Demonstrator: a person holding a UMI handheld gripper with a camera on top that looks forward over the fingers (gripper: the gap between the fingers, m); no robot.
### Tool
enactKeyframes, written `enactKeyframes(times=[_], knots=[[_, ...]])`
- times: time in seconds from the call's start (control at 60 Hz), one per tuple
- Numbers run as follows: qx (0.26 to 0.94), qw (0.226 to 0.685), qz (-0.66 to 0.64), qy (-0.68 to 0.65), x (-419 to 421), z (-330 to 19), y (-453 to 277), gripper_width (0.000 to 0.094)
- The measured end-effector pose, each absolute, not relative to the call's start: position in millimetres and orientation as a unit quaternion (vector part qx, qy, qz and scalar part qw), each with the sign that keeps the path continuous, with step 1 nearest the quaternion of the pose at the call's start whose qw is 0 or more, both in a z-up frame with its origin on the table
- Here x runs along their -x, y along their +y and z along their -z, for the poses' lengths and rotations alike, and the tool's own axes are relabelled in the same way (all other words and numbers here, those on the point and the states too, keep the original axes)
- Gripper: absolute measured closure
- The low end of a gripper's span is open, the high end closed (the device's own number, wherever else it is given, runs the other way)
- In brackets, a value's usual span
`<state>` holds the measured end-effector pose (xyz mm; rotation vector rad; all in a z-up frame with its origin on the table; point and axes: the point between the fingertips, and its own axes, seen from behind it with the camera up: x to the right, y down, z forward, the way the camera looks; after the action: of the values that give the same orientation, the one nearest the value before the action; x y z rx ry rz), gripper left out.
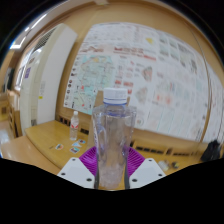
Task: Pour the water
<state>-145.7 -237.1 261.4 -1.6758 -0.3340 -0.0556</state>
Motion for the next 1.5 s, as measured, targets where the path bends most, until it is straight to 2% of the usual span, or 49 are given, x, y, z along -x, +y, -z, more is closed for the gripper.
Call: enactKeyframes(times=[0.2, 0.467, 0.483, 0.533, 0.6, 0.7, 0.783, 0.817, 0.883, 0.917, 0.983, 1.3, 1.5], knots=[[0.794, 0.599, -0.032, -0.099, 134.9, -140.6, -219.4, 0.0605], [0.828, 0.553, -0.057, -0.078, 133.2, -34.4, -223.3, 0.0598], [0.810, 0.579, -0.061, -0.075, 134.6, -45.9, -217.7, 0.0594], [0.802, 0.589, -0.055, -0.081, 133.5, -42.1, -214.2, 0.0582], [0.804, 0.587, -0.045, -0.080, 134.3, -40.2, -223.1, 0.0576], [0.803, 0.590, -0.038, -0.076, 134.8, -41.0, -222.1, 0.0481], [0.820, 0.567, -0.032, -0.072, 133.1, -37.1, -227.0, 0.0405], [0.829, 0.555, -0.029, -0.070, 131.9, -36.1, -231.2, 0.0333], [0.839, 0.539, -0.027, -0.066, 130.8, -38.9, -244.2, 0.0068], [0.843, 0.534, -0.021, -0.060, 127.9, -44.3, -252.6, 0.0107], [0.844, 0.534, -0.006, -0.048, 123.8, -61.9, -273.0, 0.0074], [0.848, 0.527, 0.038, -0.042, 138.0, -152.0, -439.3, 0.0085], [0.850, 0.524, 0.054, -0.023, 143.3, -172.4, -523.1, 0.0086]])
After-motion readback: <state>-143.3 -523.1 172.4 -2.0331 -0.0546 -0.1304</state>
